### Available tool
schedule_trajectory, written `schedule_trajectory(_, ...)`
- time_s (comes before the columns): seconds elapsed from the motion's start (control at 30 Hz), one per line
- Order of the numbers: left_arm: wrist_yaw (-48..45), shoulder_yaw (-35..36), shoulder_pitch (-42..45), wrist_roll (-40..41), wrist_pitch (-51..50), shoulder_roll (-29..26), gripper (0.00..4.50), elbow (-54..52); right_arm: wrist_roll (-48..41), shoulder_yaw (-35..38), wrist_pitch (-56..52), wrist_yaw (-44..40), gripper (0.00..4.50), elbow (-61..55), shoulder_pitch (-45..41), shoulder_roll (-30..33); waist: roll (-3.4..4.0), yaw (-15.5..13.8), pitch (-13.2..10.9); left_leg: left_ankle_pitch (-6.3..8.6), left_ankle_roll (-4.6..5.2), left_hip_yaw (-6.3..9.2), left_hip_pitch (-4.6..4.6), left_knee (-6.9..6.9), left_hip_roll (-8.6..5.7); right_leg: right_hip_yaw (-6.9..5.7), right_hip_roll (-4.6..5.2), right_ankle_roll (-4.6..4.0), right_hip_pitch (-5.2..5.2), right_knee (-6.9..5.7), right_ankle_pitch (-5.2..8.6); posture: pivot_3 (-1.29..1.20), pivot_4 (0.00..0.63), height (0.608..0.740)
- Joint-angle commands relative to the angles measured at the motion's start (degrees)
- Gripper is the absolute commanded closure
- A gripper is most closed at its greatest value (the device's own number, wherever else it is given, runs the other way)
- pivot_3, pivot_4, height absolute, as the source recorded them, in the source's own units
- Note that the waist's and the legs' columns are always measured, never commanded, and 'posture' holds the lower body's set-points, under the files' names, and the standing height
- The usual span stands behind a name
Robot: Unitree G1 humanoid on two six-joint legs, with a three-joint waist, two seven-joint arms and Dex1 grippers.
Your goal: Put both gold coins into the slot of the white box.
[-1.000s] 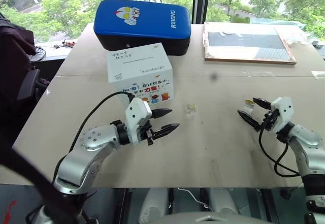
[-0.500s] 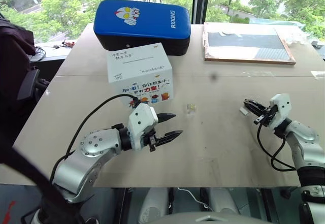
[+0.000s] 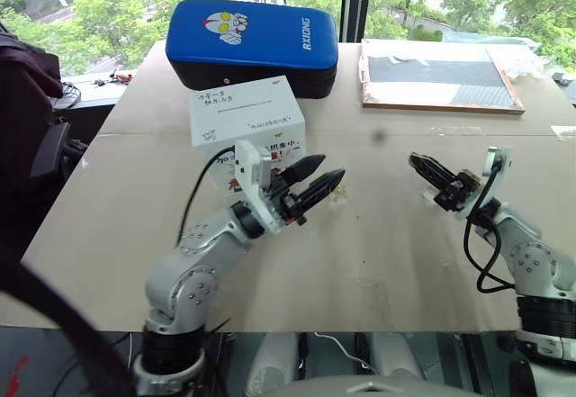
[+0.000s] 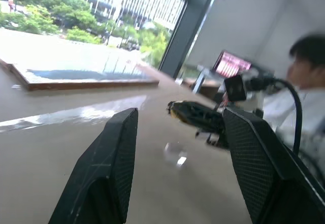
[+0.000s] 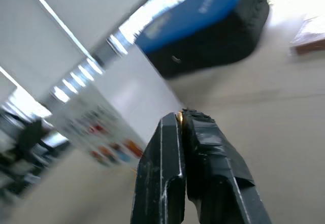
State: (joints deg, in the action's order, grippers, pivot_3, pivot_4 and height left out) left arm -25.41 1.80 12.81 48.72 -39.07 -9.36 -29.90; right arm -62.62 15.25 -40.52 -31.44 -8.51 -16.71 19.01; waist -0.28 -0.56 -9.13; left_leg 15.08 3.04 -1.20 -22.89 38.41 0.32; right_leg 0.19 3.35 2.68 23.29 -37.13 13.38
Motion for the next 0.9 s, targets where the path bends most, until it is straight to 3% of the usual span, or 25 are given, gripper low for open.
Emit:
schedule_trajectory(0.03, 4.0, 1.5, 1.8, 8.6, -0.9, 4.9, 1.82, 0.8, -15.4, 1.8, -3.9, 10.6, 4.44, -7.0, -3.3, -4.4, 0.00, 0.0, 0.0, 0.00, 0.00, 0.01, 0.00, 0.00, 0.00, -0.02, -0.13, 0.00, 0.00, -0.01, 0.00, 0.00, 0.150, 0.740)
schedule_trajectory(0.23, 9.0, 5.4, 4.3, 19.2, 1.3, 11.9, 1.82, 4.8, -24.9, -0.9, -3.6, 20.2, 4.44, -10.6, -6.3, -10.1, 0.00, 0.0, 0.0, 0.00, 0.00, -0.01, -0.02, 0.00, -0.05, -0.13, -0.29, 0.00, 0.00, 0.00, 0.00, 0.00, 0.150, 0.740)
schedule_trajectory(0.47, 6.9, 2.6, 4.4, 24.2, -0.8, 10.8, 1.82, 3.4, -26.8, -4.6, -2.5, 23.2, 4.44, -13.0, -7.1, -12.5, 0.00, 0.0, 0.0, 0.00, 0.01, -0.02, -0.04, 0.01, -0.08, -0.21, -0.33, 0.00, 0.00, 0.03, 0.01, 0.00, 0.150, 0.740)
schedule_trajectory(0.6, 6.7, 1.3, 4.4, 25.4, -1.2, 9.6, 3.09, 3.3, -26.4, -5.5, -2.0, 23.0, 4.50, -13.2, -7.5, -12.3, 0.00, 0.2, 0.0, 0.00, 0.01, -0.02, -0.04, 0.01, -0.08, -0.21, -0.34, 0.00, 0.01, 0.03, 0.01, 0.00, 0.150, 0.740)
schedule_trajectory(0.9, 7.0, 1.0, 5.5, 25.5, -0.4, 8.8, 3.09, 4.0, -25.6, -6.8, -2.3, 21.4, 4.50, -13.5, -7.3, -10.9, 0.00, 1.2, 0.0, 0.00, 0.01, -0.02, -0.04, 0.00, -0.08, -0.20, -0.35, -0.01, 0.01, 0.05, 0.01, 0.00, 0.150, 0.740)
